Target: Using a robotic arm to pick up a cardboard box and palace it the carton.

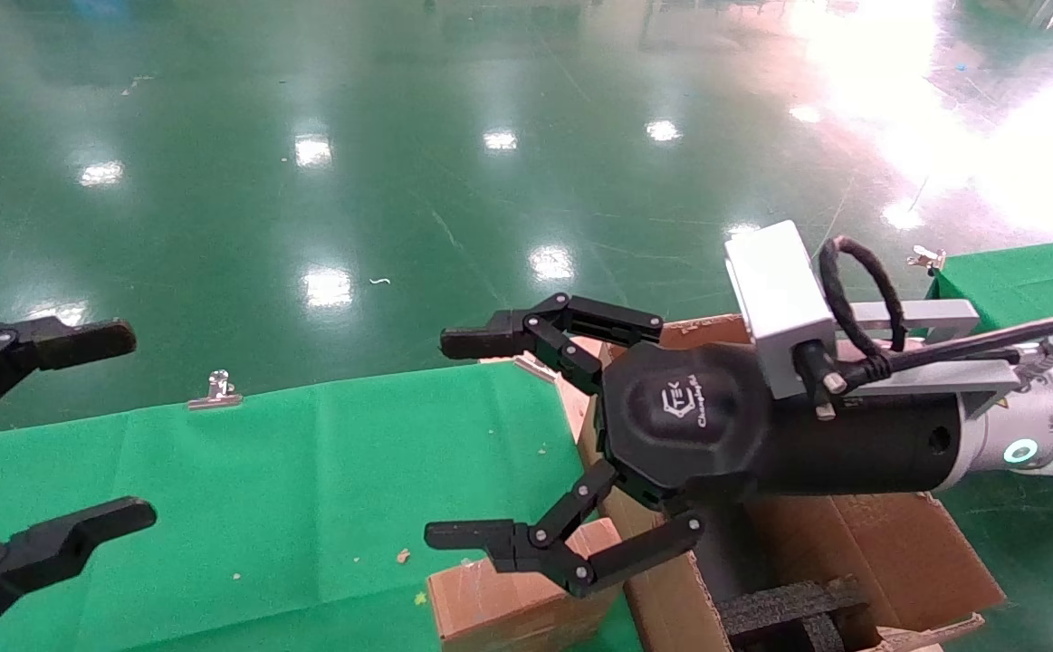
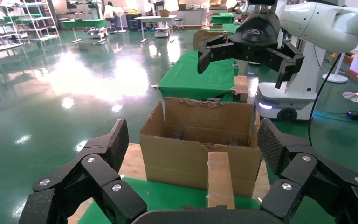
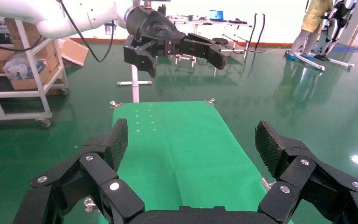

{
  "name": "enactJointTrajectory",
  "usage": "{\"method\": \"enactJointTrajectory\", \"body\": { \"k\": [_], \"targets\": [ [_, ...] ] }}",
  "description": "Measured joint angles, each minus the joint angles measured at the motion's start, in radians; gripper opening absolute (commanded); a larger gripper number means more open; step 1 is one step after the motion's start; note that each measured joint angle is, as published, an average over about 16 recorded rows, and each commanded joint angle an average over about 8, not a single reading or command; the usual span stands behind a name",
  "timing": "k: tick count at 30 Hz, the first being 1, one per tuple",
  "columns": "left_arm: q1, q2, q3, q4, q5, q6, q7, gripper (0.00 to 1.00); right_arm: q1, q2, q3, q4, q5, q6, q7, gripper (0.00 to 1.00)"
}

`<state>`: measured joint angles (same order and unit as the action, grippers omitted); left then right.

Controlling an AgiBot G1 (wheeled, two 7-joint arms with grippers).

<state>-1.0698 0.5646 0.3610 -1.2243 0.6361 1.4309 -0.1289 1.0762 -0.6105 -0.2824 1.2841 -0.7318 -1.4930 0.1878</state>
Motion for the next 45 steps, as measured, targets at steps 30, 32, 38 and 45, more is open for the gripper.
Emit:
{"method": "enactJointTrajectory", "body": {
  "k": [30,32,38,45],
  "targets": [
    [0.000,0.000,0.000,0.000,0.000,0.000,0.000,0.00,0.025,0.004,-0.027,-0.009,-0.061,-0.015,0.000,1.00],
    [0.000,0.000,0.000,0.000,0.000,0.000,0.000,0.00,0.042,0.002,-0.043,-0.016,-0.094,-0.025,0.000,1.00],
    [0.000,0.000,0.000,0.000,0.000,0.000,0.000,0.00,0.120,-0.014,-0.123,-0.048,-0.226,-0.059,-0.006,1.00],
    [0.000,0.000,0.000,0.000,0.000,0.000,0.000,0.00,0.234,-0.056,-0.260,-0.096,-0.383,-0.089,-0.024,1.00]
  ]
}}
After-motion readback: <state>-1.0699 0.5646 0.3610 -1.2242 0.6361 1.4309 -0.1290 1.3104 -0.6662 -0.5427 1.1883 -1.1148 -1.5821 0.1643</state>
